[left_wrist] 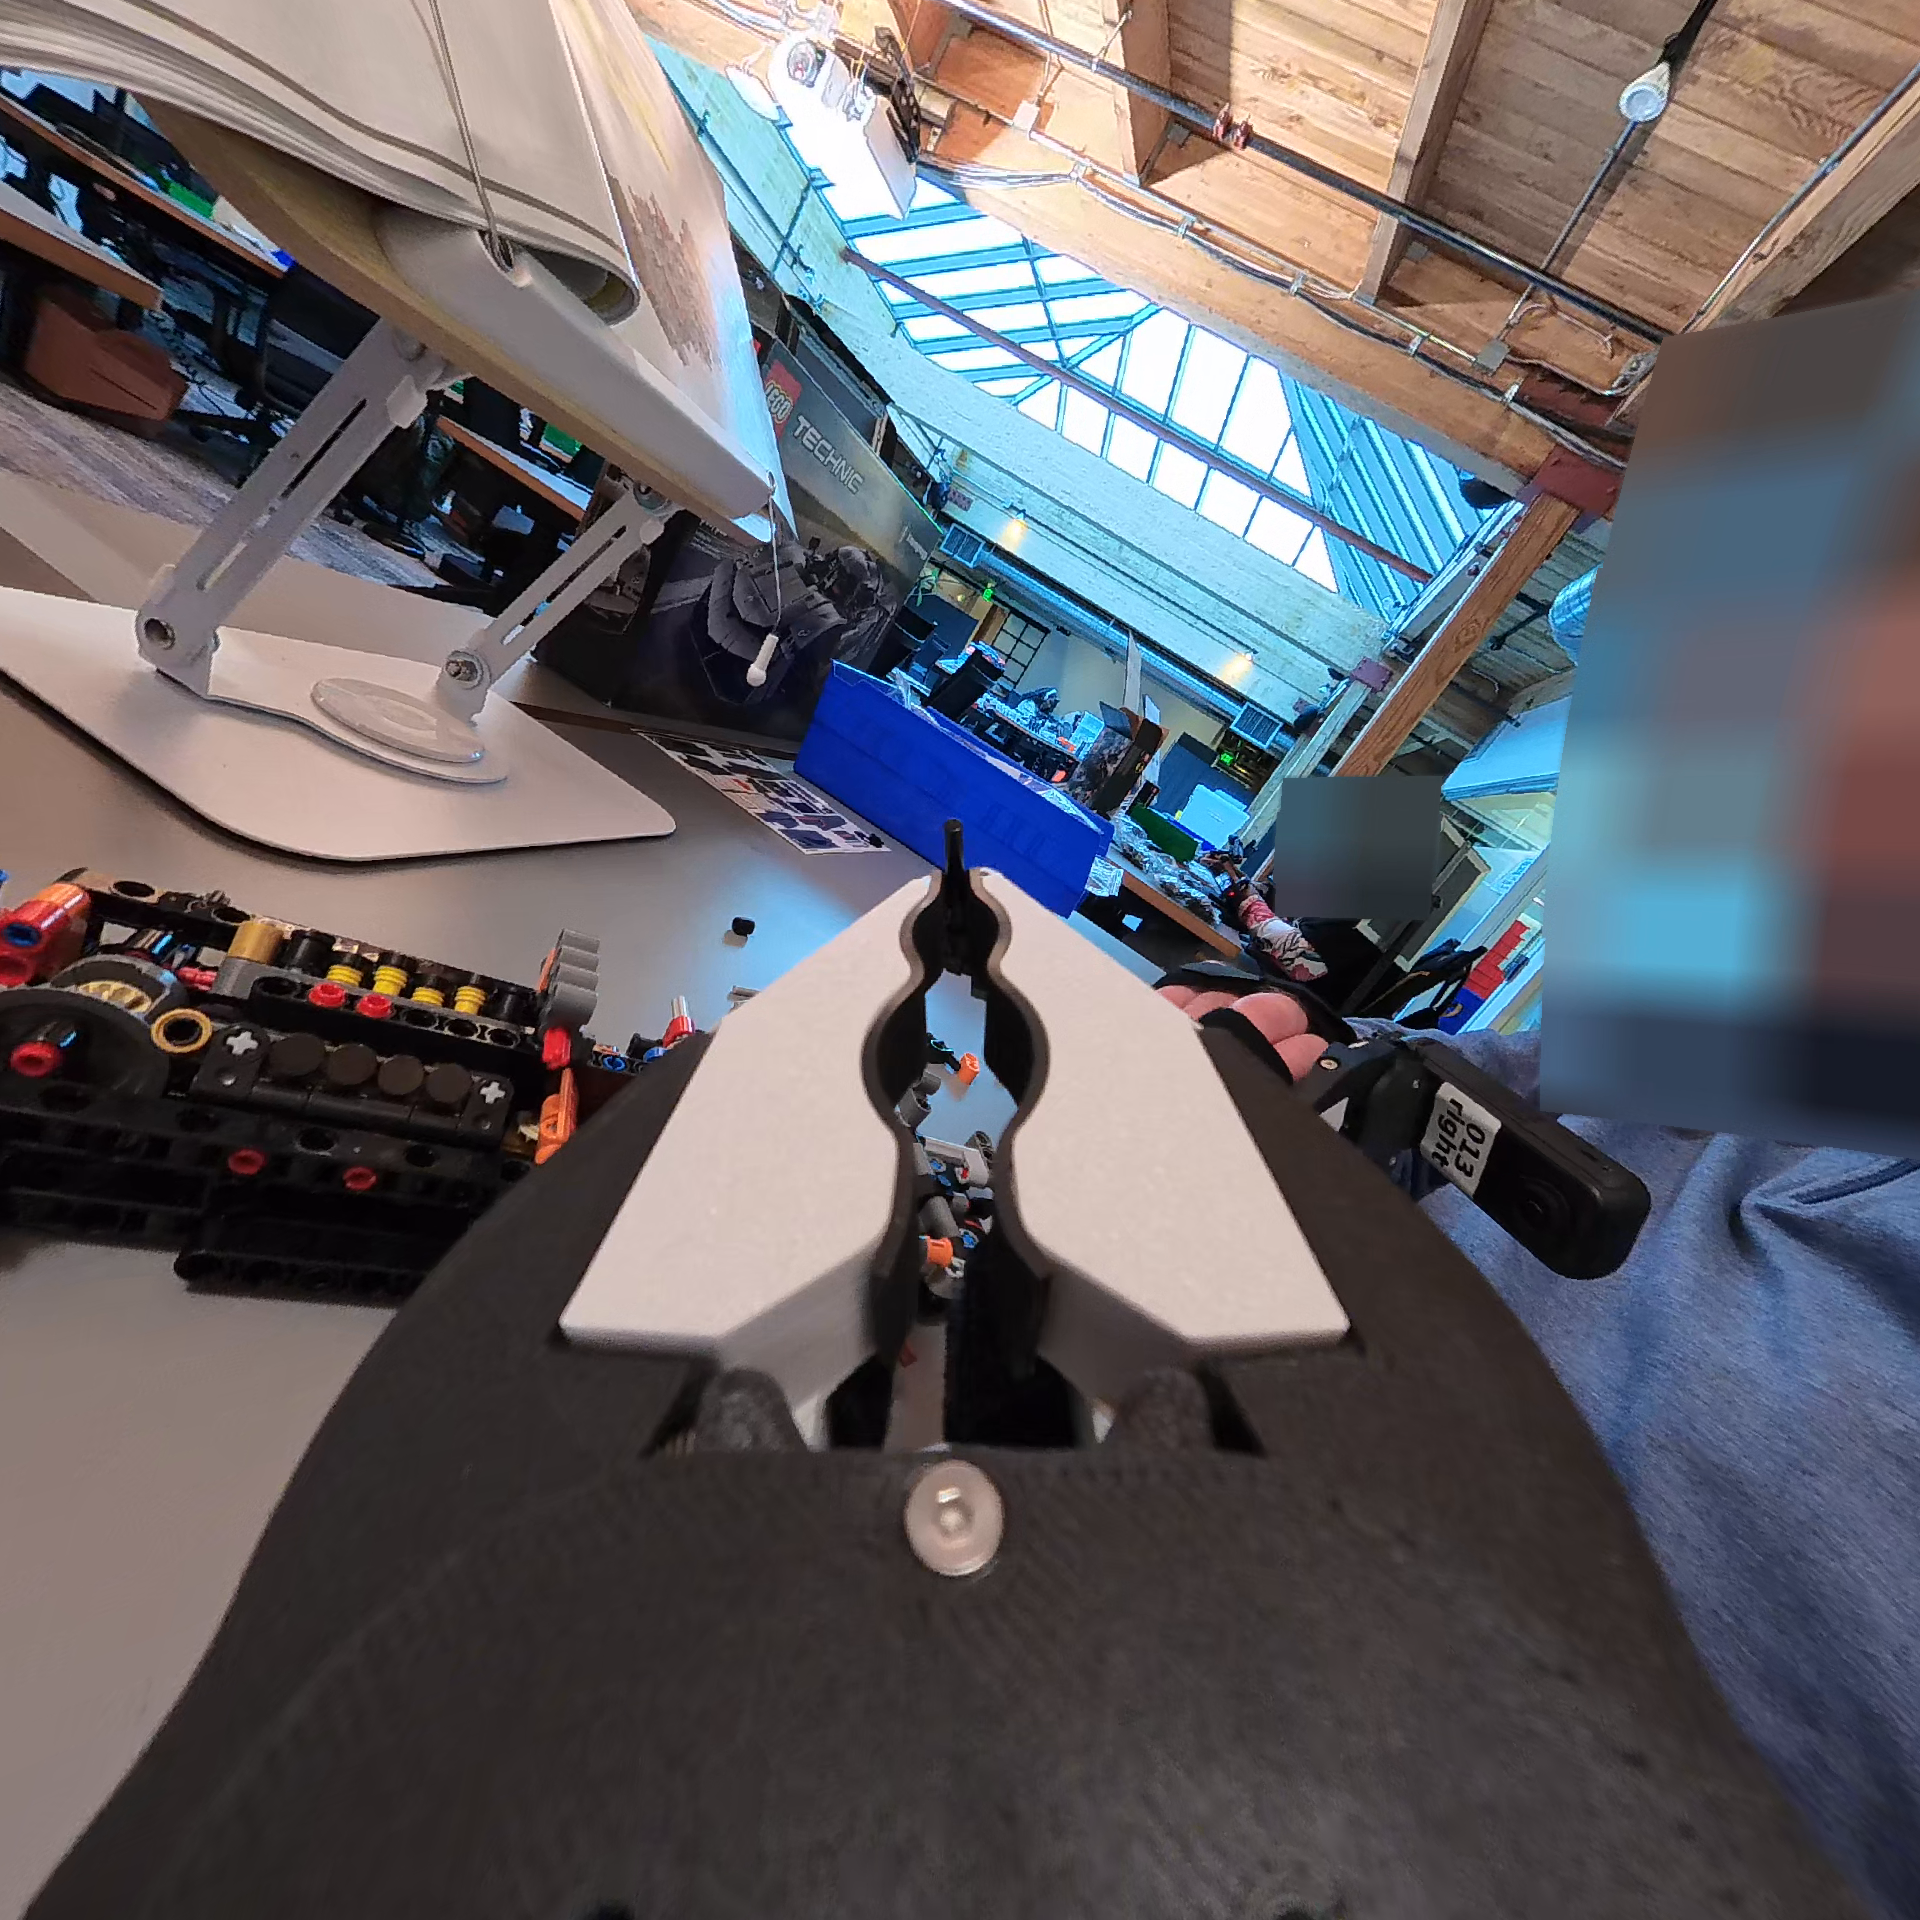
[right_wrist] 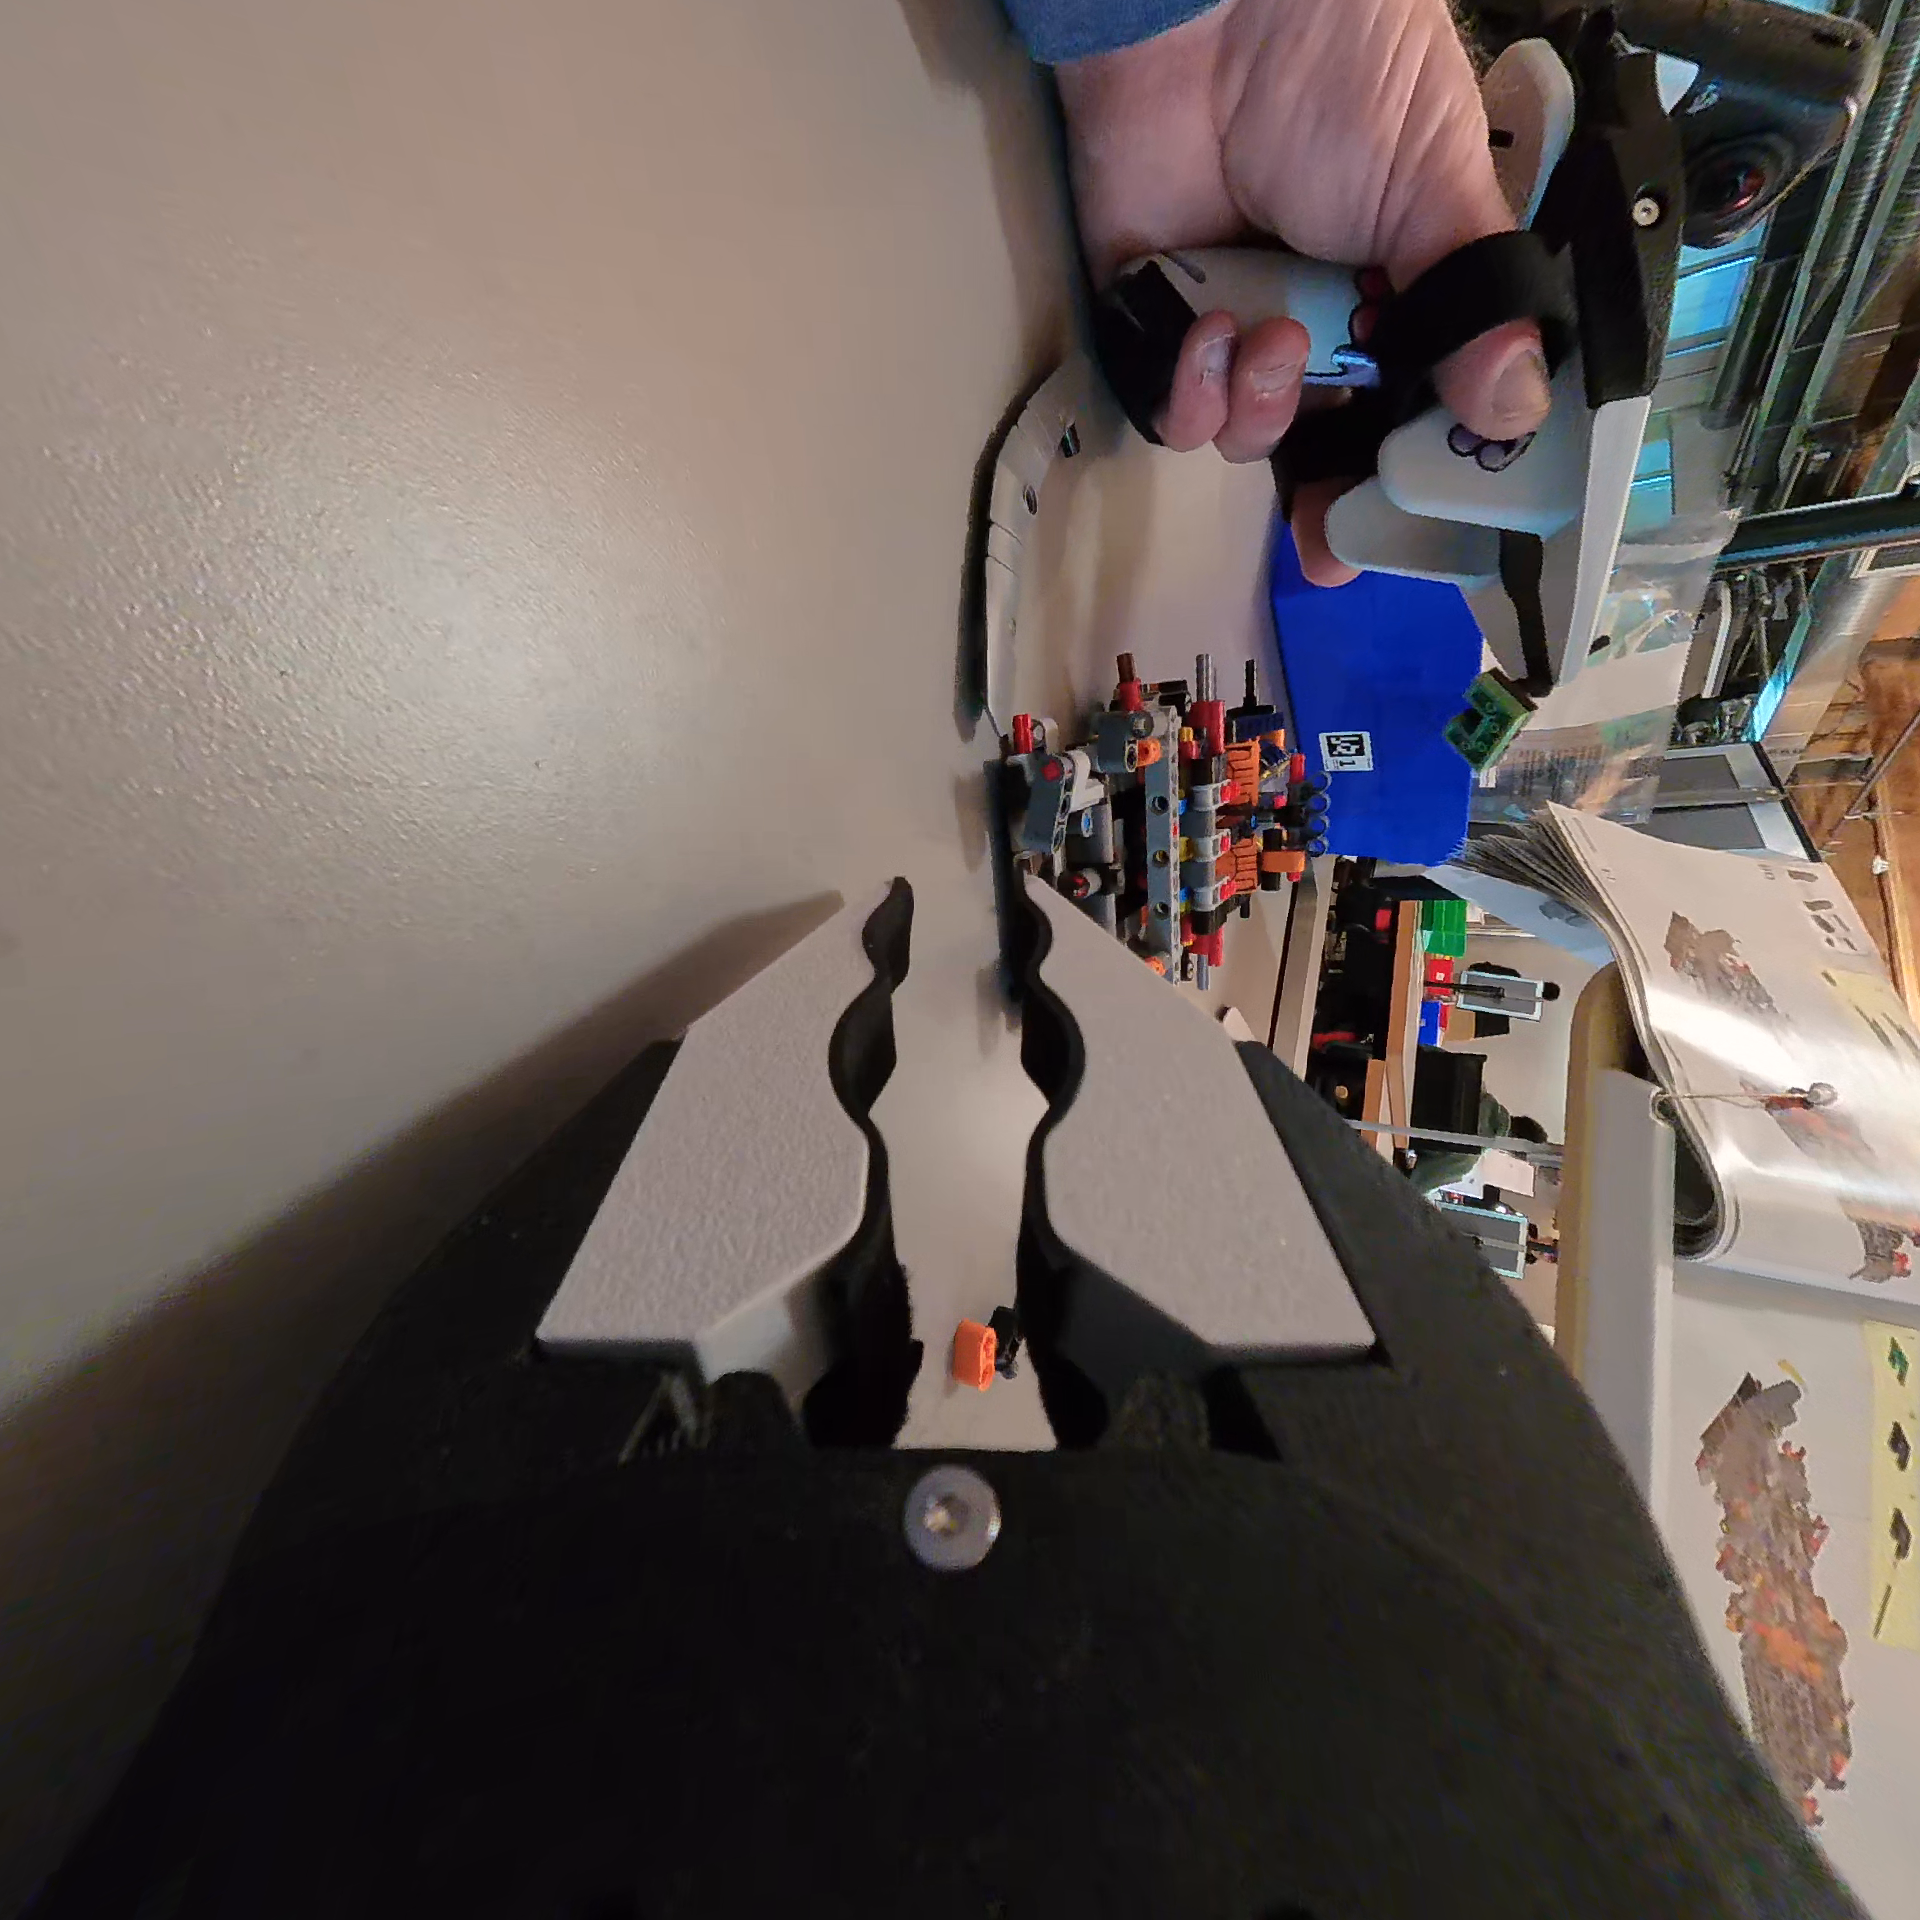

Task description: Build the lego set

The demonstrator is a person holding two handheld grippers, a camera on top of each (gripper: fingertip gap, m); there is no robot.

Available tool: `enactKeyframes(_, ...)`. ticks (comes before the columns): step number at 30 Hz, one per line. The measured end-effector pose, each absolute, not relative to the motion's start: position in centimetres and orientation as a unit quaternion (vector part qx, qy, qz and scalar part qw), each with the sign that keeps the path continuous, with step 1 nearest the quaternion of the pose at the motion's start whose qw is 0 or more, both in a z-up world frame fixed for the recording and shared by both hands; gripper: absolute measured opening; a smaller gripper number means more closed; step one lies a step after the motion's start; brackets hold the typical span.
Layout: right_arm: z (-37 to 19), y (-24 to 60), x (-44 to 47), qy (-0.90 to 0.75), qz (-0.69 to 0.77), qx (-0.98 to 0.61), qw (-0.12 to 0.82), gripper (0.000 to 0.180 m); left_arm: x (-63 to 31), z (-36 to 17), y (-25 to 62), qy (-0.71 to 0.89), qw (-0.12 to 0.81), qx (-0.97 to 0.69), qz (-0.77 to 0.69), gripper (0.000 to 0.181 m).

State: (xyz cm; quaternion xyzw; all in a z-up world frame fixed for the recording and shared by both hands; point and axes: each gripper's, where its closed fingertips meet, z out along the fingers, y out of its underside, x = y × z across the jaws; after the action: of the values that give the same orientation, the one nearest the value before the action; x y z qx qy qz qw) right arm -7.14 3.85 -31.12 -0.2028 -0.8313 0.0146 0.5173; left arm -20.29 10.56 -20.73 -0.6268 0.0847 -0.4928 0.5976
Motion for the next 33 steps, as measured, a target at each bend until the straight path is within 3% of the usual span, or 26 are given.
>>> enactKeyframes(33,-31.89,3.73,-7.17,-0.840,0.010,-0.199,0.504,0.017,-20.06,-20.85,10.51,0.091,0.597,-0.631,-0.488,0.000)
